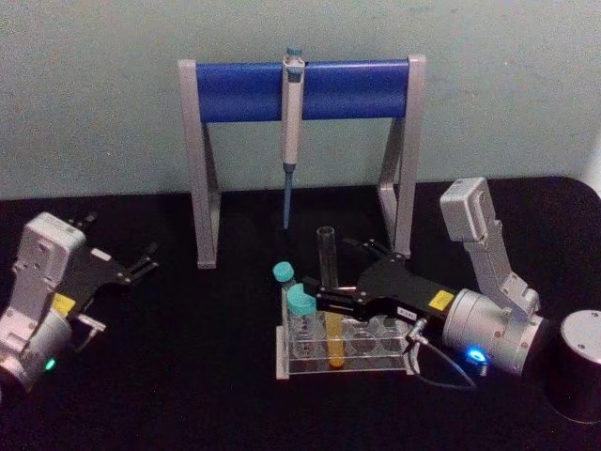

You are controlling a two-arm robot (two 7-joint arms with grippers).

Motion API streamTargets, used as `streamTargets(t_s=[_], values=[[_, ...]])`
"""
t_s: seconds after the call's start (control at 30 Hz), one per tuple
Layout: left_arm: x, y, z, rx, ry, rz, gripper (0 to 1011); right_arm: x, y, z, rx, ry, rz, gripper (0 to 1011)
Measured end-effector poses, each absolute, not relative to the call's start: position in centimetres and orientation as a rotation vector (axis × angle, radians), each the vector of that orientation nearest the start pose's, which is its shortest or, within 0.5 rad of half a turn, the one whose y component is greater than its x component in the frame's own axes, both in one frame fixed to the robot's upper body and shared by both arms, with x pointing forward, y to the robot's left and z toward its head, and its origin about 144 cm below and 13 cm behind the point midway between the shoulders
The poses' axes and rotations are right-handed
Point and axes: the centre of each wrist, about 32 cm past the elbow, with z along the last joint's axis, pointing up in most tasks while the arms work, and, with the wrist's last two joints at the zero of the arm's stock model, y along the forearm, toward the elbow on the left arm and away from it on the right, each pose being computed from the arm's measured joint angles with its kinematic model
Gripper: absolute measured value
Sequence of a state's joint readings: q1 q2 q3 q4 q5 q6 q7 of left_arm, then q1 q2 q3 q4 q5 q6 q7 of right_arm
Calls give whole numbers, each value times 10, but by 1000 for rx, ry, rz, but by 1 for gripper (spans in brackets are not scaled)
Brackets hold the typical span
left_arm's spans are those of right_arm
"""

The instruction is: Pick up the test tube from the test tube rack, shake it, then place it back into the test tube rack.

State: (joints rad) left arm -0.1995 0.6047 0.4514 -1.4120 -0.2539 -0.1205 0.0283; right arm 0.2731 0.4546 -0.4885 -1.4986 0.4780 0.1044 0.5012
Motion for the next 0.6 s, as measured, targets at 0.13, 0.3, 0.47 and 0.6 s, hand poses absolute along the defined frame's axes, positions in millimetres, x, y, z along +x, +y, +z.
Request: streamTargets(t_s=[0.13, 0.3, 0.47, 0.6], values=[[489, 310, 1140, 304, -285, 1248, 1001, 506, -231, 1174, -123, 63, -665, 1000], [489, 310, 1140, 304, -285, 1248, 1001, 506, -231, 1174, -124, 62, -664, 1000], [489, 310, 1140, 304, -285, 1248, 1001, 506, -231, 1174, -123, 62, -665, 1000], [489, 310, 1140, 305, -285, 1248, 1001, 506, -231, 1174, -123, 62, -665, 968]])
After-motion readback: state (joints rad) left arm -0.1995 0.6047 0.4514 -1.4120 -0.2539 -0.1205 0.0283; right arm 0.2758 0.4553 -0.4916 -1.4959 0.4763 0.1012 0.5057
